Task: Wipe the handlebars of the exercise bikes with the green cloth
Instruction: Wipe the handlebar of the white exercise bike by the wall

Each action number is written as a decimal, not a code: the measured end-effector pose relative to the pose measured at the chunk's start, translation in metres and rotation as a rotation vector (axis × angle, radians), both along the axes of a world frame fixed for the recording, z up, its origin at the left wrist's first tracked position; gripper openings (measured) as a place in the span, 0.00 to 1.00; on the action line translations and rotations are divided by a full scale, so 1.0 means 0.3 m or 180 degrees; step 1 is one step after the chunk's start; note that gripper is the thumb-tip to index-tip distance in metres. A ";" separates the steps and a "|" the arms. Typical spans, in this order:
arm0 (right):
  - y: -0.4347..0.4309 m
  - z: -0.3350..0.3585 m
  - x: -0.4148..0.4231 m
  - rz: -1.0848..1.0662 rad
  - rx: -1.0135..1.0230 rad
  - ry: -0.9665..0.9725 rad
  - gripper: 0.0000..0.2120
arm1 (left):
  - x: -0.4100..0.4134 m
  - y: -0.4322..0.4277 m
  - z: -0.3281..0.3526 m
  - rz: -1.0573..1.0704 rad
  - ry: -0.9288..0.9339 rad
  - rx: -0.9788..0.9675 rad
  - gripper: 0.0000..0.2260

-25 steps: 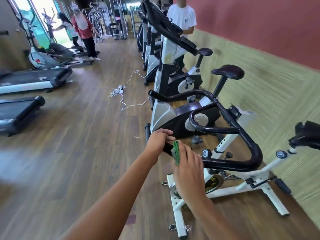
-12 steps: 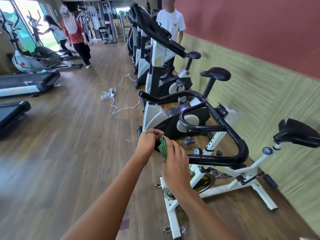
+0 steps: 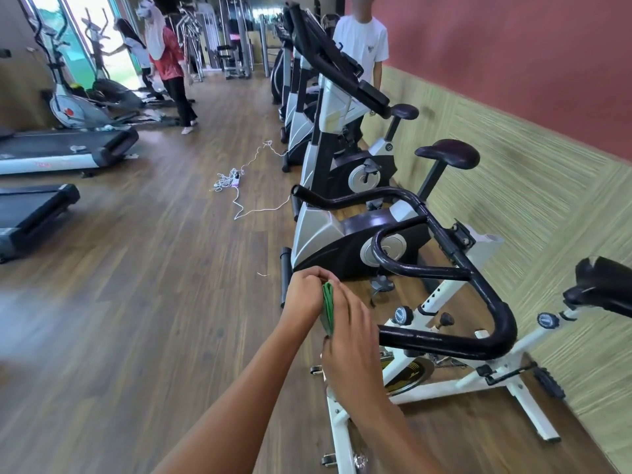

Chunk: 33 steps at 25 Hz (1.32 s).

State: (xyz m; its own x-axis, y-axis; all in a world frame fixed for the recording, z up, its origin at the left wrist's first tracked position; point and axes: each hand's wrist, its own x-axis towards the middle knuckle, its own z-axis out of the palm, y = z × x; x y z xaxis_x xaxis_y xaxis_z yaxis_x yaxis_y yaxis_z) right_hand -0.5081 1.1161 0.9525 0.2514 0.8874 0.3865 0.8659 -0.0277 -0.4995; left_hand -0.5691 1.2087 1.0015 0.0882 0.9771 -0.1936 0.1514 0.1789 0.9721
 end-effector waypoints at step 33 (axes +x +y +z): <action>0.471 0.359 0.259 0.1441 -0.1722 0.5528 0.14 | 0.114 0.132 0.240 0.1001 -0.1664 -0.0096 0.07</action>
State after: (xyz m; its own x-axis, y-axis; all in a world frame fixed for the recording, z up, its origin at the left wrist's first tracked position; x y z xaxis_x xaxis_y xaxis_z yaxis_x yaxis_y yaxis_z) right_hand -0.4303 1.2573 1.0602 -0.2541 0.9135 -0.3177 -0.5455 -0.4066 -0.7329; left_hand -0.5349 1.2484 1.0736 -0.1128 0.9665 -0.2305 -0.4090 0.1662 0.8973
